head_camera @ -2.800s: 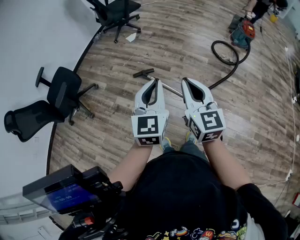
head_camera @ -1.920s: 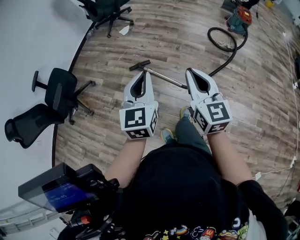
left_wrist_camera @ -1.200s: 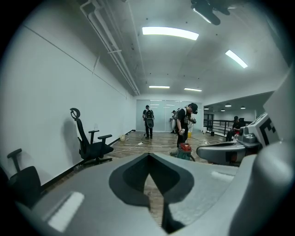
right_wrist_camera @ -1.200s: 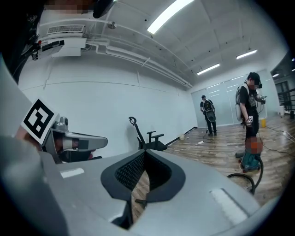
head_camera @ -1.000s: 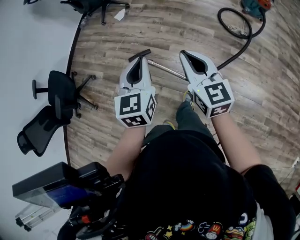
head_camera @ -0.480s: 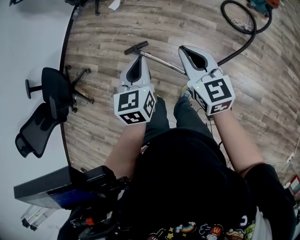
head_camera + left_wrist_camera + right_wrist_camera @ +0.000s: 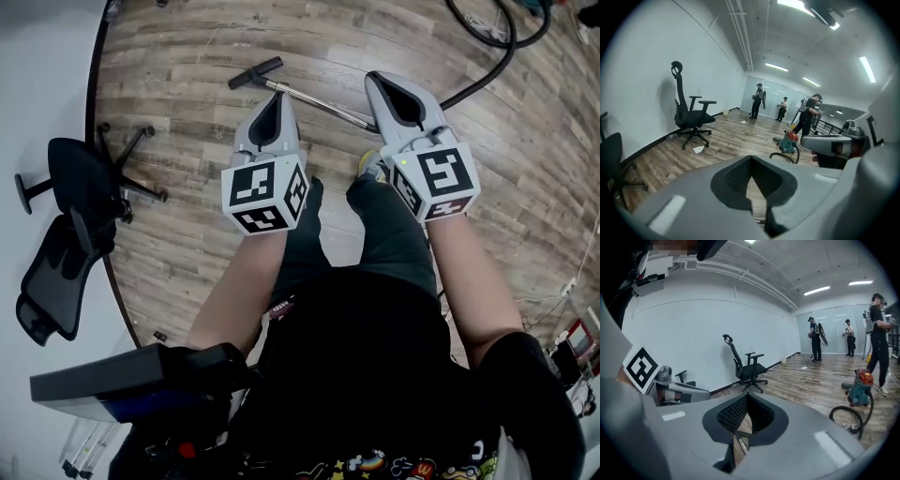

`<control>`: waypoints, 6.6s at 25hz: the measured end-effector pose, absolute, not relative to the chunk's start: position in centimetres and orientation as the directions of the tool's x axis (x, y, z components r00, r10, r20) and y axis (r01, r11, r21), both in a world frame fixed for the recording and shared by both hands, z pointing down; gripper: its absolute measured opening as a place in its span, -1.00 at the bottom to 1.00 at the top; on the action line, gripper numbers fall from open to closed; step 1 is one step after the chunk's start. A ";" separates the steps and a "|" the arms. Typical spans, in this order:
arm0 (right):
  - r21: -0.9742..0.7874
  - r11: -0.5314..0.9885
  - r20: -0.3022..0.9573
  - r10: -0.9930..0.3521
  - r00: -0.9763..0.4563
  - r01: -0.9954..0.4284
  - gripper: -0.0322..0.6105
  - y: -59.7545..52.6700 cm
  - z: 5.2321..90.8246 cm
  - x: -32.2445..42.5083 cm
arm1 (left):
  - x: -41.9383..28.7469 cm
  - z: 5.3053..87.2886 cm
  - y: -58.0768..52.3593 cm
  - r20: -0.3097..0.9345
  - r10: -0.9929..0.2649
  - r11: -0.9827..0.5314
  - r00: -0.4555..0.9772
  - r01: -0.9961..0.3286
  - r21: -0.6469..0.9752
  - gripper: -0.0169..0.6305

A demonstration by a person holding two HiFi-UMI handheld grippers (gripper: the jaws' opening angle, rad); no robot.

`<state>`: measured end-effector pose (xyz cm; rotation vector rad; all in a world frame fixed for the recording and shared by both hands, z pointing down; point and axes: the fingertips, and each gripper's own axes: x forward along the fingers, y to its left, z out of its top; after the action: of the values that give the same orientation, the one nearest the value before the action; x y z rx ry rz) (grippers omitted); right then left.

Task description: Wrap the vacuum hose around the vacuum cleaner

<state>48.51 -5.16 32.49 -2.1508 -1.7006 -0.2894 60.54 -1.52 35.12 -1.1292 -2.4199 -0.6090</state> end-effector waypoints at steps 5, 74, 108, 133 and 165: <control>-0.151 -0.199 0.418 0.875 0.246 0.968 -0.83 -3.1 42.7 50.0 | 61.6 45.9 1.2 0.537 0.611 0.554 -0.582 0.799 0.235 -0.95; -0.144 -0.240 0.522 0.806 0.279 0.960 -0.83 5.1 89.9 52.1 | 65.2 107.8 8.2 0.828 0.510 -0.329 -0.234 0.836 0.439 -0.46; -0.210 0.185 0.381 0.920 -0.093 0.960 -0.83 -5.7 25.7 41.0 | 47.2 25.1 0.6 0.430 0.458 0.802 -0.778 0.570 0.179 -0.47; -0.257 0.495 0.287 0.859 -0.424 0.830 -0.83 -11.2 21.1 34.4 | 39.0 20.4 -3.0 0.522 0.111 0.993 -0.846 0.118 -0.019 -0.45; -0.324 0.623 0.303 0.782 -0.545 0.712 -0.83 -1.8 23.8 6.6 | 9.2 23.3 7.5 0.608 -0.019 0.993 -0.794 -0.088 -0.084 -0.46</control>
<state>6.62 -1.85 23.82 -1.1844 -2.4297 0.2263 9.15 7.48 23.27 0.0749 -2.4855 0.1422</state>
